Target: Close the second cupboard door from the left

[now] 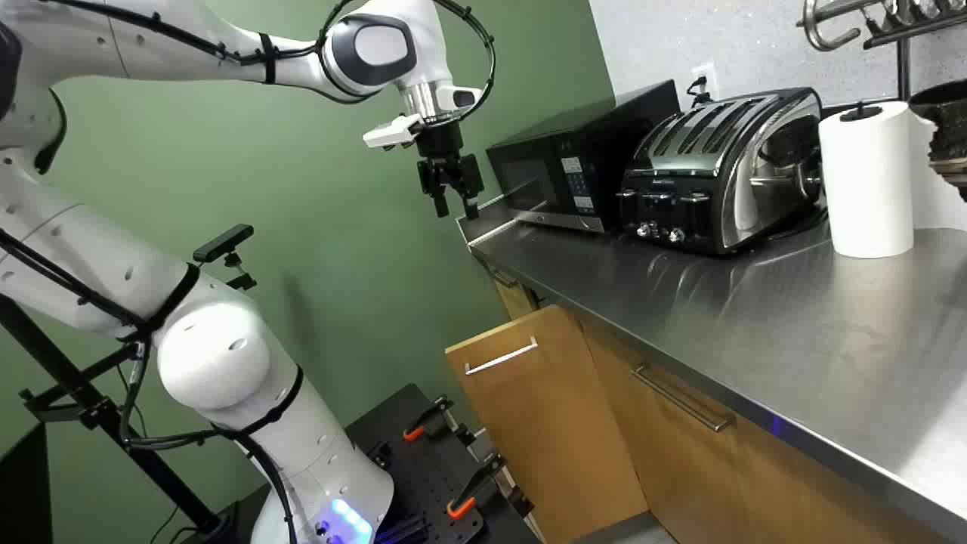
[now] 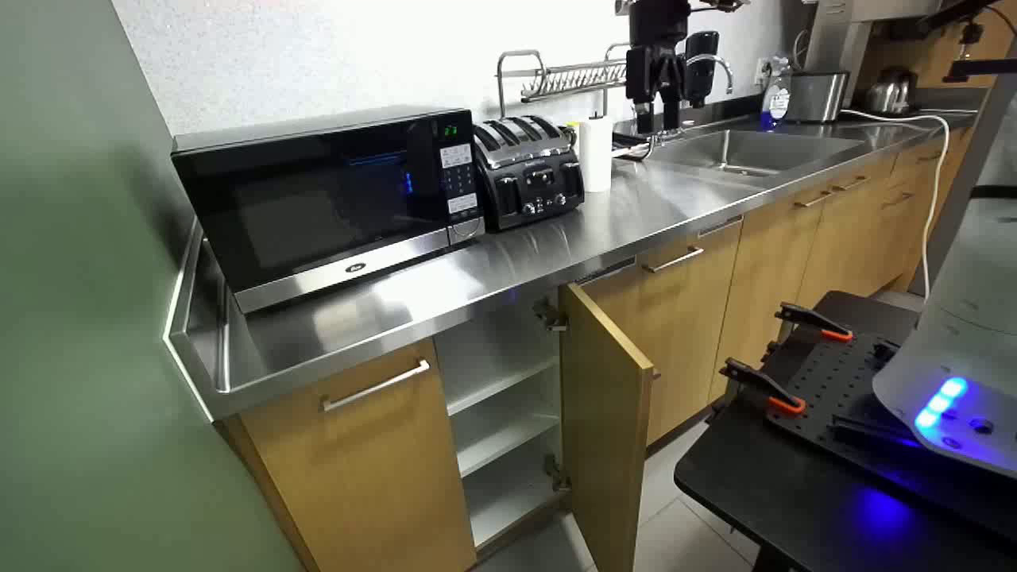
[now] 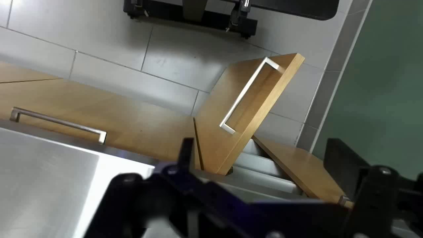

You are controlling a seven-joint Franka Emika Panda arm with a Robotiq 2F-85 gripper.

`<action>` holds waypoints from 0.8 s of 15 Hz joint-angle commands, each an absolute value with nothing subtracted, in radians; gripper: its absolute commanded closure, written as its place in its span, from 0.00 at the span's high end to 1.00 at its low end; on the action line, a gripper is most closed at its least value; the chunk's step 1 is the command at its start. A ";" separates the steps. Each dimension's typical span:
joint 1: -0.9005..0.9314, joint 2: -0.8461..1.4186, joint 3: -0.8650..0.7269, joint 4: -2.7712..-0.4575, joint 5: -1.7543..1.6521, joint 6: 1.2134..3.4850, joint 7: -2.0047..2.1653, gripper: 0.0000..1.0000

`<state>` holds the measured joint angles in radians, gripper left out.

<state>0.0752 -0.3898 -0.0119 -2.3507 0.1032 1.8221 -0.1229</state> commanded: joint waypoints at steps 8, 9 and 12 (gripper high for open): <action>0.058 -0.402 0.000 -2.374 0.099 1.845 -0.095 1.00; 0.051 -0.420 0.003 -2.404 0.095 1.871 -0.070 1.00; 0.027 -0.457 -0.003 -2.510 0.114 1.966 0.013 1.00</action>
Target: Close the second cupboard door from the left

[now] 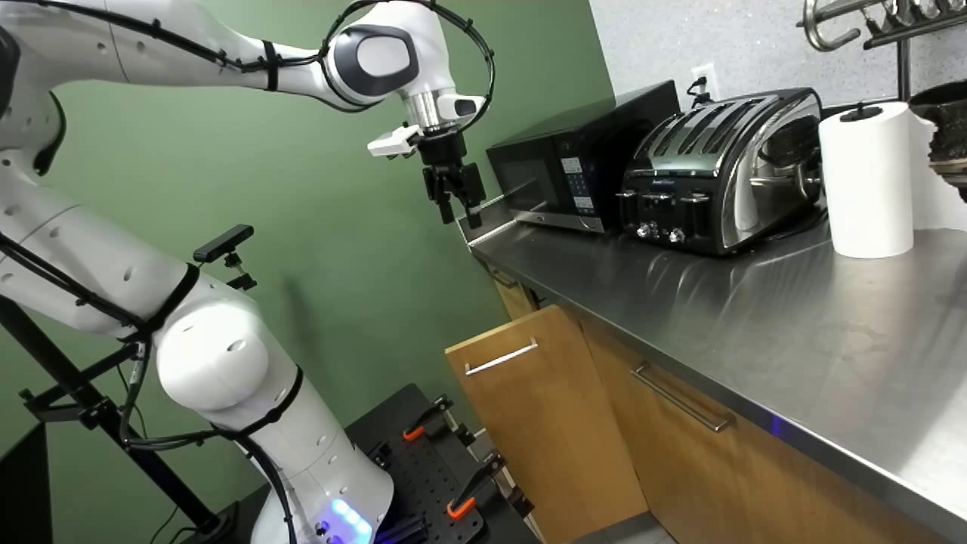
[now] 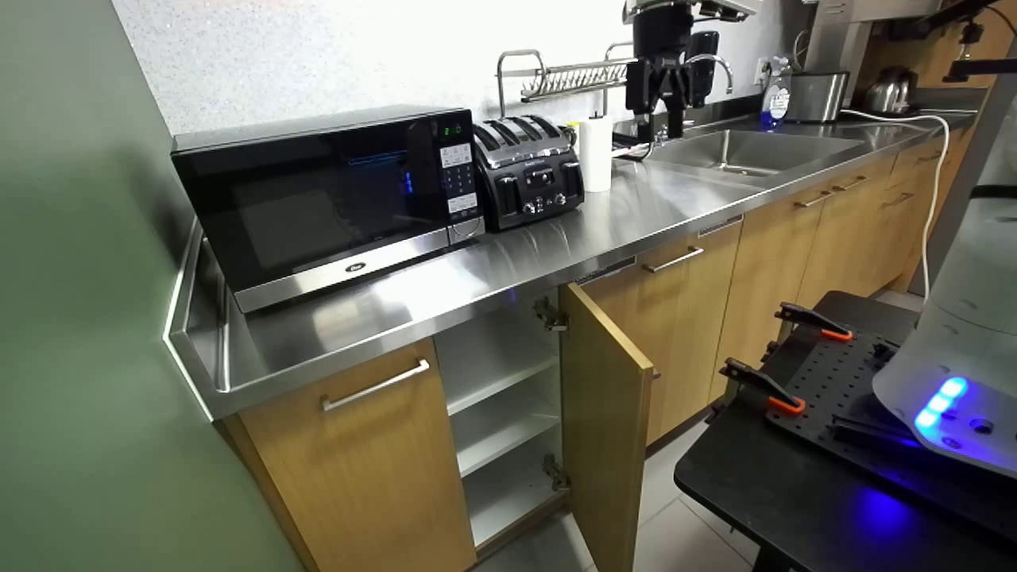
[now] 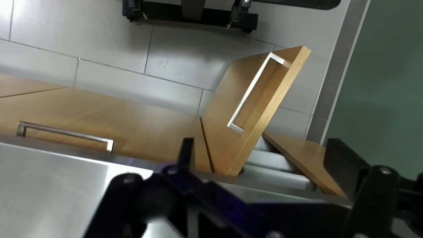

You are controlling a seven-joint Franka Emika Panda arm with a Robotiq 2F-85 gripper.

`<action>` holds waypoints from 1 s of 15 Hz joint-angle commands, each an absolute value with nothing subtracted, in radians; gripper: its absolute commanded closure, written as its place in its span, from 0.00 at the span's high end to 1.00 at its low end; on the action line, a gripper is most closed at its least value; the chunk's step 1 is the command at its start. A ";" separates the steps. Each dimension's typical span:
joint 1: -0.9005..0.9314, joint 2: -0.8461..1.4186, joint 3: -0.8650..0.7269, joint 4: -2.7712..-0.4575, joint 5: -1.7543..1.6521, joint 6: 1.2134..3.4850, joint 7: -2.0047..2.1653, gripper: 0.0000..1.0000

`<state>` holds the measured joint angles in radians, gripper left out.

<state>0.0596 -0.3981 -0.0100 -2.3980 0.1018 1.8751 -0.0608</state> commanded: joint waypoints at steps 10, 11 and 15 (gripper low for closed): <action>0.005 -0.385 -0.014 -2.730 0.249 2.241 0.120 1.00; 0.005 -0.385 -0.014 -2.727 0.249 2.241 0.120 1.00; -0.002 -0.352 -0.025 -2.714 0.291 2.251 0.165 1.00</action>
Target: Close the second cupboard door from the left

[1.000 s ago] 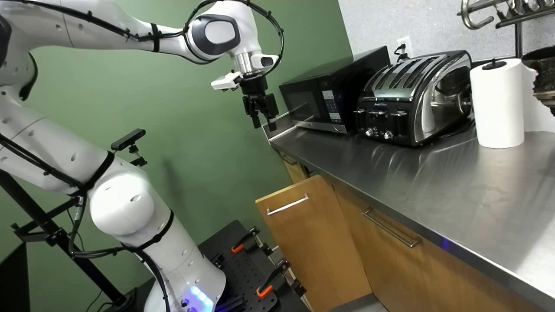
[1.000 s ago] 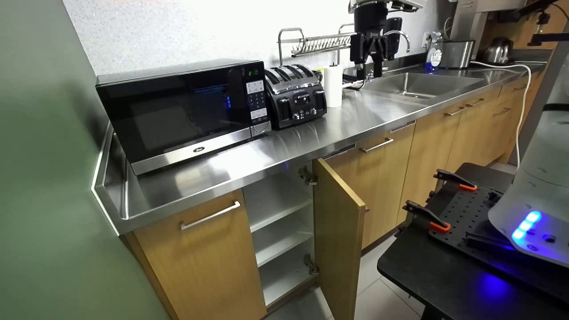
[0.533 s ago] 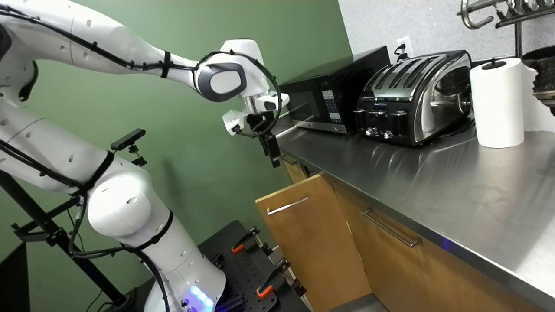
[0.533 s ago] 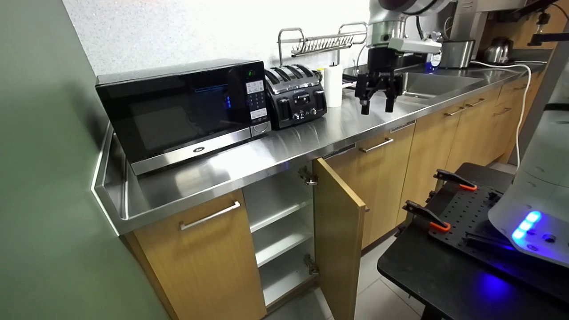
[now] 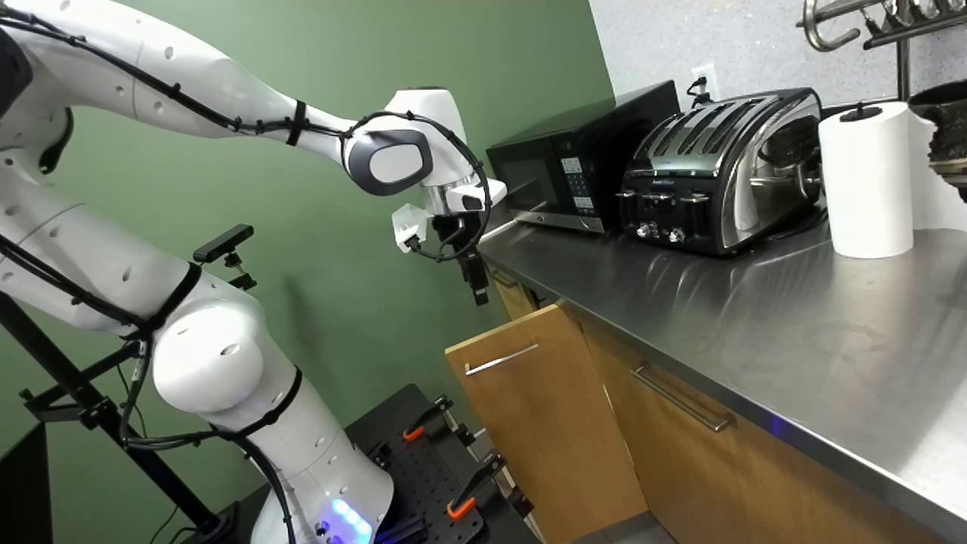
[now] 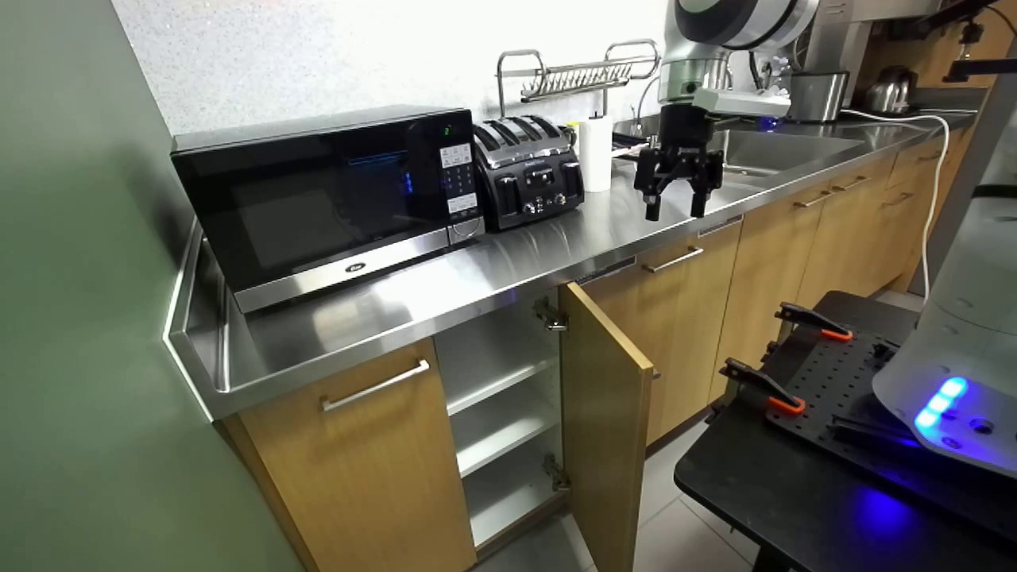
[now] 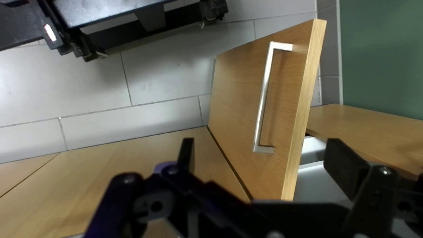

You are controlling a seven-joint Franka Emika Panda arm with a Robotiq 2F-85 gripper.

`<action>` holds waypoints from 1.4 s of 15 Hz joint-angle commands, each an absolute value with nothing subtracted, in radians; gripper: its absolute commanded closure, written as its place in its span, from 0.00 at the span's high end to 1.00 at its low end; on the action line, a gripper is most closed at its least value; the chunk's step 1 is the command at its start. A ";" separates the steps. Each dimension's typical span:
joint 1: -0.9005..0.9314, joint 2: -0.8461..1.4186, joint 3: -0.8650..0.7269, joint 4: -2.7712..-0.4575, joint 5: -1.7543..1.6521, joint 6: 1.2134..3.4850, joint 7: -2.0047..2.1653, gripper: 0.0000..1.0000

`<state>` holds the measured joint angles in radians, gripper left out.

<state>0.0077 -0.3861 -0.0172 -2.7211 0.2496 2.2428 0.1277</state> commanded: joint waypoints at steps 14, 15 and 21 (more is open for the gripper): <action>0.002 0.028 -0.062 -2.747 1.180 2.410 -0.068 0.00; 0.005 0.055 -0.049 -2.744 1.217 2.423 -0.066 0.00; 0.004 0.101 -0.021 -2.750 1.239 2.427 -0.052 0.01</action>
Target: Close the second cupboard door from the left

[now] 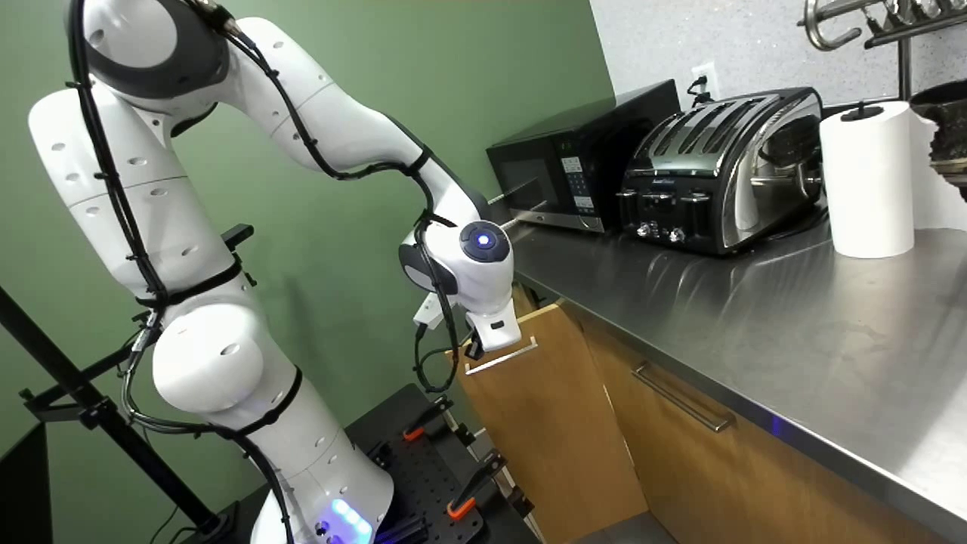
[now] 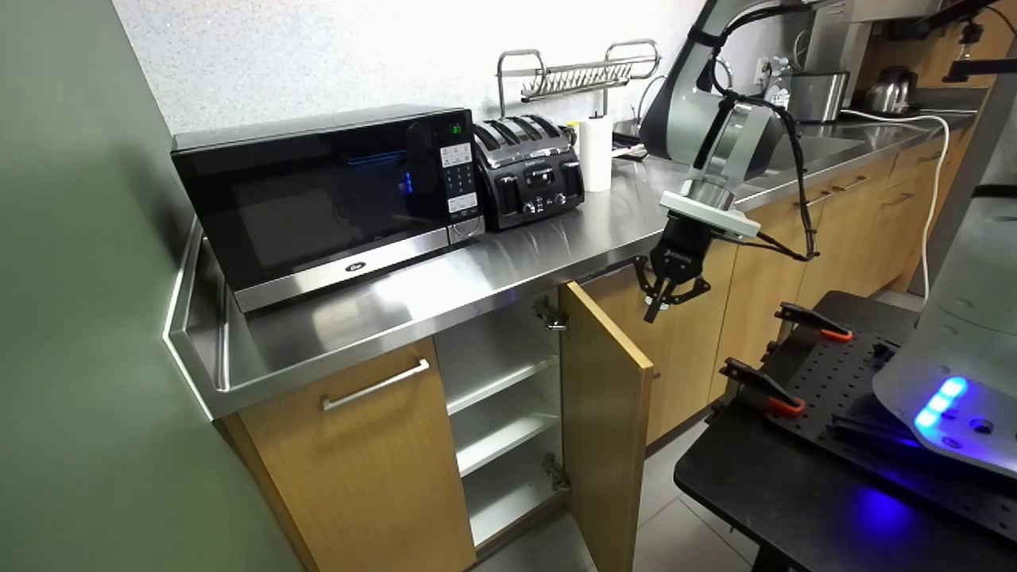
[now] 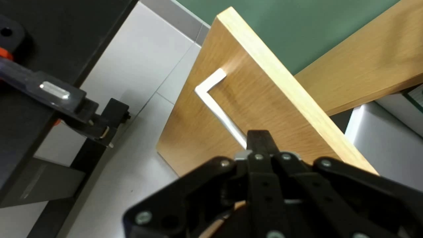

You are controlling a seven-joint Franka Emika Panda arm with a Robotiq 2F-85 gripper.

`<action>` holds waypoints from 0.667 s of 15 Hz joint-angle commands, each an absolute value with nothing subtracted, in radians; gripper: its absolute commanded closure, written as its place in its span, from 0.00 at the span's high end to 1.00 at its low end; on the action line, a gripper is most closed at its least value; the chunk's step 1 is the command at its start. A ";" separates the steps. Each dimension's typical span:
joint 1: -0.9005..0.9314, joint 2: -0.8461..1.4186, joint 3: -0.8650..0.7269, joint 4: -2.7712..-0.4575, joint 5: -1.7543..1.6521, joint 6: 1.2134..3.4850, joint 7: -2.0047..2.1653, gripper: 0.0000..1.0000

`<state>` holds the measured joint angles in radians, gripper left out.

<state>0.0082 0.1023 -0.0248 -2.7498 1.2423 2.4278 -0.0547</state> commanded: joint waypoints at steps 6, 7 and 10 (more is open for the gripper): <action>-0.001 0.133 -0.017 -2.727 1.293 2.397 -0.062 0.00; -0.001 0.144 -0.016 -2.724 1.323 2.392 -0.061 0.00; 0.001 0.188 -0.010 -2.707 1.433 2.380 -0.071 0.00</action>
